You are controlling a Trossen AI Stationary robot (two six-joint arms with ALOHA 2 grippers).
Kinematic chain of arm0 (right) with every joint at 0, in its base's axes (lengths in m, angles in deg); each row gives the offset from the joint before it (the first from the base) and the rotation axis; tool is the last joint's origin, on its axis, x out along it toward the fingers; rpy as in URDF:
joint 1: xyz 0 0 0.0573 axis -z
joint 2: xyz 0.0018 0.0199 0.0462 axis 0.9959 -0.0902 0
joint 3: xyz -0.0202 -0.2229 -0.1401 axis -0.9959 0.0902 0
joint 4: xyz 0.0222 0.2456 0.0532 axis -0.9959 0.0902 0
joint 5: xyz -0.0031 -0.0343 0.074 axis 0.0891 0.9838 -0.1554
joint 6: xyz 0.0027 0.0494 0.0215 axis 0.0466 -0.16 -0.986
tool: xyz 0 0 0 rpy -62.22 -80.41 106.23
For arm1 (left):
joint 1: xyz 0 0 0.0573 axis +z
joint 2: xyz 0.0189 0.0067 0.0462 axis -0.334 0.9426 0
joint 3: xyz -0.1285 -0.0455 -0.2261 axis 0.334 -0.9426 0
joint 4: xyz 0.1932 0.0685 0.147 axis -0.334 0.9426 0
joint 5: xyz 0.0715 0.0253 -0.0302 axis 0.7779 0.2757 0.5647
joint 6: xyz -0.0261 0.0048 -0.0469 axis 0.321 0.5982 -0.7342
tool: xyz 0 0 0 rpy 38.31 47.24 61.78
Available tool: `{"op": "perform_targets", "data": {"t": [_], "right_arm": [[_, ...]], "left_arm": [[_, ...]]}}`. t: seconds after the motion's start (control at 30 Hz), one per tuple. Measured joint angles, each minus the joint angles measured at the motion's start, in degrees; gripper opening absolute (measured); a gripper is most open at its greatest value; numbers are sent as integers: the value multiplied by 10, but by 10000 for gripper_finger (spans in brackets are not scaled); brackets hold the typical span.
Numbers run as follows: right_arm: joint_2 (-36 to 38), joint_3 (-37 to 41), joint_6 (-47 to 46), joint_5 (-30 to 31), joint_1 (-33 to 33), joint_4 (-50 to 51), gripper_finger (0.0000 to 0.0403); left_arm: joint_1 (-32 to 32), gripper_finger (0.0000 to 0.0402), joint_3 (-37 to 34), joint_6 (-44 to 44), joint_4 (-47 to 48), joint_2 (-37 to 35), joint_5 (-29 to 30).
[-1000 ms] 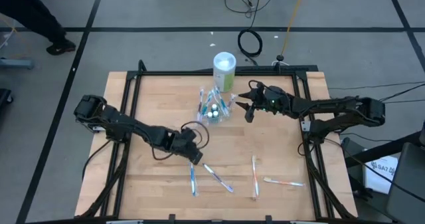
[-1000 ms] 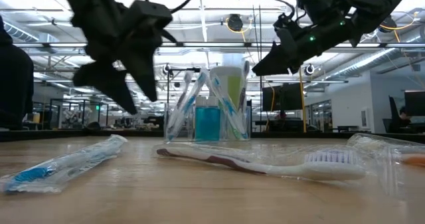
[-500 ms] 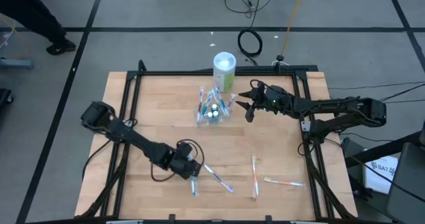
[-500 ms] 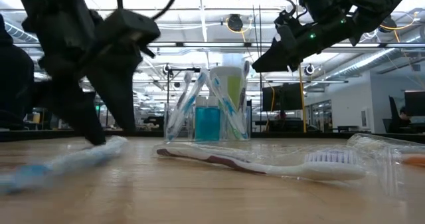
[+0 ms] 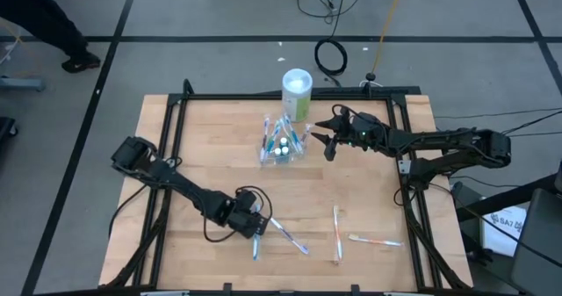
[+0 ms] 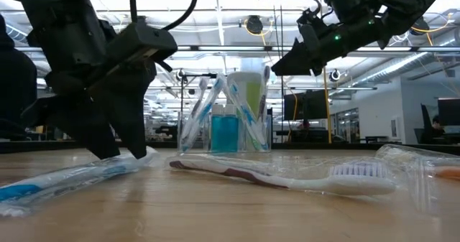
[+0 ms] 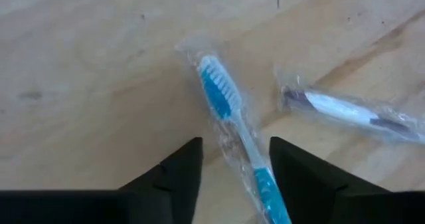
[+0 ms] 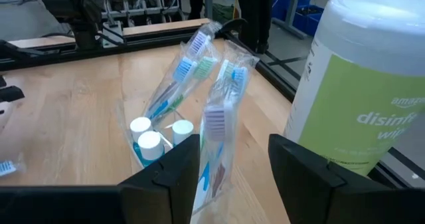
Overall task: Pick & Place toothbrushing station
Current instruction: Put the blue toothbrush into the transparent organizer
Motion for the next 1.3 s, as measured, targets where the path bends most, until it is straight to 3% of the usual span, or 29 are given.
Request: {"op": "perform_targets", "data": {"t": [0.23,0.63,0.9,1.17,1.3], "right_arm": [[0,0,0,0,0,-10,172],[0,0,0,0,0,-10,171],[0,0,0,0,0,-10,170],[0,0,0,0,0,-10,171],[0,0,0,0,0,-10,171]], "left_arm": [[12,98,-1,4,3,1,5],[19,7,-3,38,4,-5,17],[17,4,-3,140,7,-108,164],[26,4,-2,350,-6,-215,458],[52,7,-2,457,-68,-237,538]]}}
